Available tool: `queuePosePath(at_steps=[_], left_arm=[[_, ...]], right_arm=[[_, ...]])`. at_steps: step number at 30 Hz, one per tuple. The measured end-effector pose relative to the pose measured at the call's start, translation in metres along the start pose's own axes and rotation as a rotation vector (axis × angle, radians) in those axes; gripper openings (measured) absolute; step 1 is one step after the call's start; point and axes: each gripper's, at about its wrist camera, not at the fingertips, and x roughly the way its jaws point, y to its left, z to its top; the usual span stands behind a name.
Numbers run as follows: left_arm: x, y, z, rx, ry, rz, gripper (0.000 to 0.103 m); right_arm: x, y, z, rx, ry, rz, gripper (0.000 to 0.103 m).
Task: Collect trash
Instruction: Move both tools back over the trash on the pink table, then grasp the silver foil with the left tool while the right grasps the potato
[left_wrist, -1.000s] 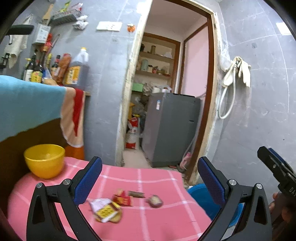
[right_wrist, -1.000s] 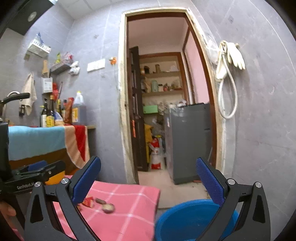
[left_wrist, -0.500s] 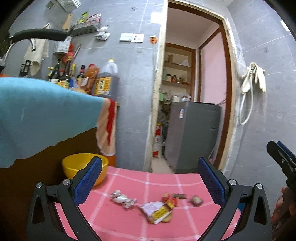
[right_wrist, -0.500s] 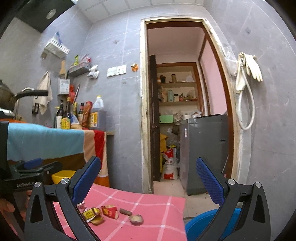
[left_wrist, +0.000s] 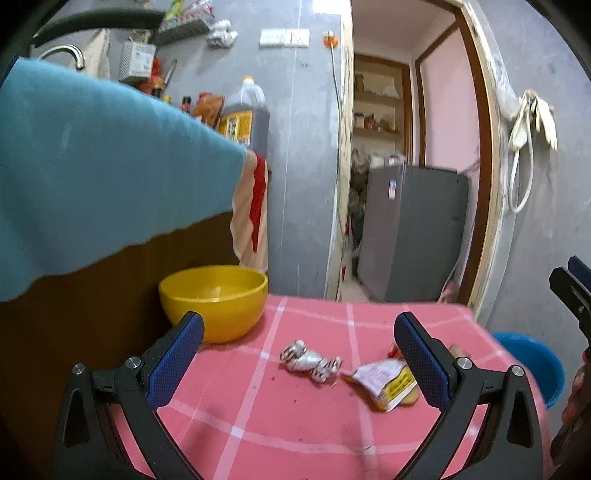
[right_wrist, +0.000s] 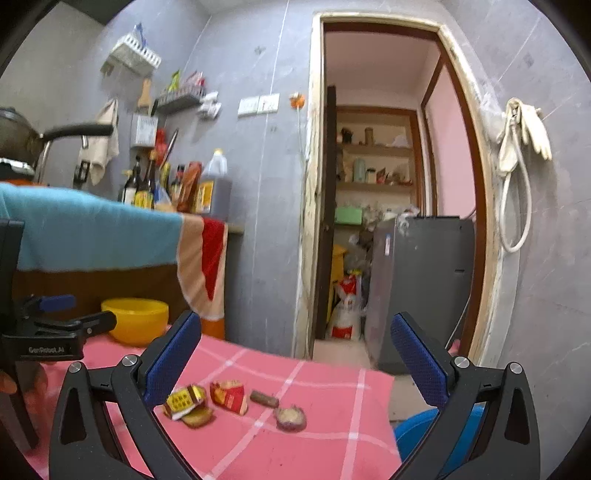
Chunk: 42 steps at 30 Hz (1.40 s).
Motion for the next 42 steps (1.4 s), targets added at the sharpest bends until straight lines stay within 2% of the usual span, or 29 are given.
queuePosePath(at_steps=[10, 19, 23, 24, 28, 31, 33, 35, 39, 41, 42], left_arm=[[0.046, 0.01, -0.006, -0.054, 0.218, -0.028, 0.101], [0.08, 0.009, -0.01, -0.068, 0.346, -0.051, 0.1], [0.092, 0.007, -0.013, -0.069, 0.394, -0.066, 0.091], [0.095, 0.007, -0.013, -0.071, 0.407, -0.07, 0.086], [0.105, 0.005, -0.015, -0.078, 0.457, -0.082, 0.066], [0.108, 0.004, -0.018, -0.08, 0.488, -0.098, 0.055], [0.112, 0.006, -0.018, -0.082, 0.498, -0.103, 0.051], [0.112, 0.006, -0.018, -0.086, 0.498, -0.106, 0.049], [0.114, 0.007, -0.018, -0.089, 0.501, -0.11, 0.042], [0.114, 0.007, -0.019, -0.091, 0.502, -0.111, 0.039], [0.114, 0.007, -0.018, -0.092, 0.502, -0.111, 0.038]], right_arm=[[0.04, -0.002, -0.022, 0.033, 0.232, 0.004, 0.103], [0.084, -0.003, -0.04, 0.047, 0.471, 0.012, 0.103], [0.1, -0.002, -0.047, 0.05, 0.568, 0.026, 0.1], [0.104, -0.002, -0.048, 0.044, 0.589, 0.027, 0.099], [0.124, 0.0, -0.059, 0.038, 0.713, 0.054, 0.076], [0.132, -0.003, -0.066, 0.062, 0.774, 0.066, 0.066], [0.136, -0.006, -0.069, 0.09, 0.802, 0.074, 0.062], [0.138, -0.011, -0.072, 0.117, 0.822, 0.076, 0.052], [0.139, -0.01, -0.072, 0.113, 0.826, 0.068, 0.048], [0.139, -0.008, -0.072, 0.095, 0.826, 0.061, 0.035], [0.139, -0.008, -0.072, 0.093, 0.825, 0.06, 0.032]])
